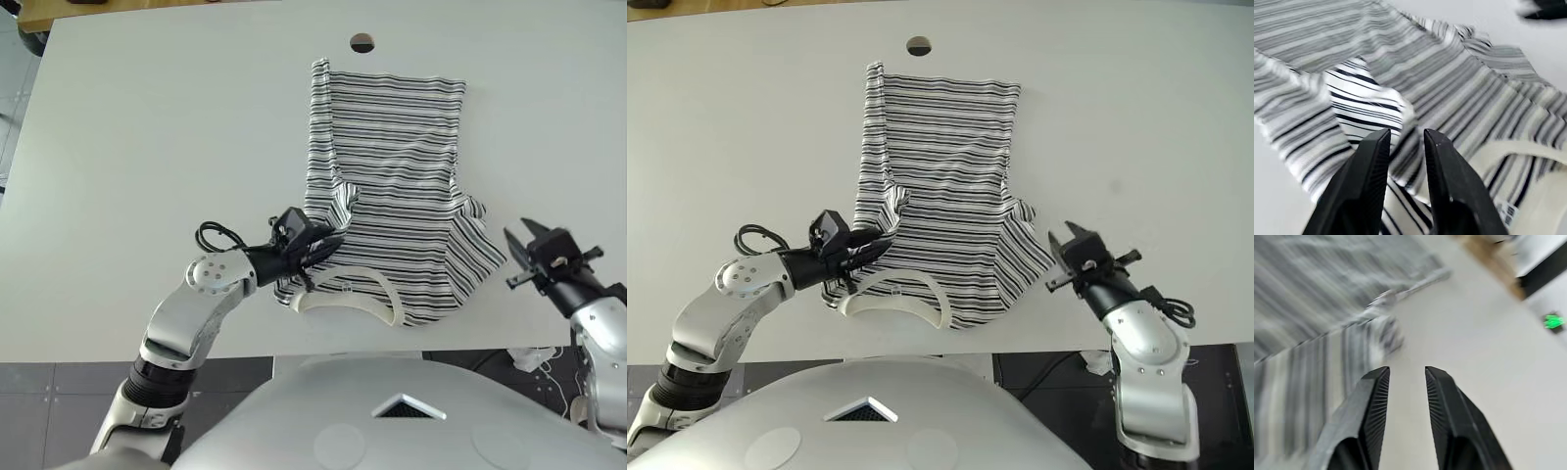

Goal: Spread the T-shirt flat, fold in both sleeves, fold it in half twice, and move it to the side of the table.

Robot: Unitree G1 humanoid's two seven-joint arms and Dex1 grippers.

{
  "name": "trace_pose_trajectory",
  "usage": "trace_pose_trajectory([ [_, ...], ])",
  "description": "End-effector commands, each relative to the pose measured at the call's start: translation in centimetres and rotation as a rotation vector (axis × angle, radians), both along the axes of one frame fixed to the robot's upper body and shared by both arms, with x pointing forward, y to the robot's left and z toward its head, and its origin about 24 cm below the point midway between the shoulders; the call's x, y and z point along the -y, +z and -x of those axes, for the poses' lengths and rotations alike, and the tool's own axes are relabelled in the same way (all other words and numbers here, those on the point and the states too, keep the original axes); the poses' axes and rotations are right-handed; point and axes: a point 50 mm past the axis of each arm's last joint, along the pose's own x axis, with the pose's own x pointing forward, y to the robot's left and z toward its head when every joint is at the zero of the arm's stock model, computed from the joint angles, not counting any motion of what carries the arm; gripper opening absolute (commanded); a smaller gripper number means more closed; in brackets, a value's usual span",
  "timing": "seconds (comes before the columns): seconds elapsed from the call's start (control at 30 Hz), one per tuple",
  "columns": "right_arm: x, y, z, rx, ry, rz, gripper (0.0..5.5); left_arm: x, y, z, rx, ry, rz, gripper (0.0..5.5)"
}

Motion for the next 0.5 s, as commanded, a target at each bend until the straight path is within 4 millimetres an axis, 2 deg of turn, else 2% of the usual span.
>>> trace_pose_trajectory([
  [0.03, -0.3, -0.4, 1.3, -0.106, 0.136, 0.000, 1.98, -0.5, 1.4, -1.2, 0.094, 0.125, 0.068, 1.22],
  [0.13, -0.4, -1.0, 1.1, -0.124, 0.158, -0.016, 2.38, -1.0, 2.4, -1.7, 0.150, 0.207, 0.140, 1.22],
  [0.33, 0.3, -3.2, 0.7, -0.208, 0.087, -0.059, 2.38, -1.7, 3.6, -1.9, 0.199, 0.251, 0.215, 1.22],
  [0.5, 1.0, -3.7, 0.3, -0.236, 0.046, -0.090, 2.38, -1.4, 3.7, -1.4, 0.198, 0.238, 0.233, 1.22],
])
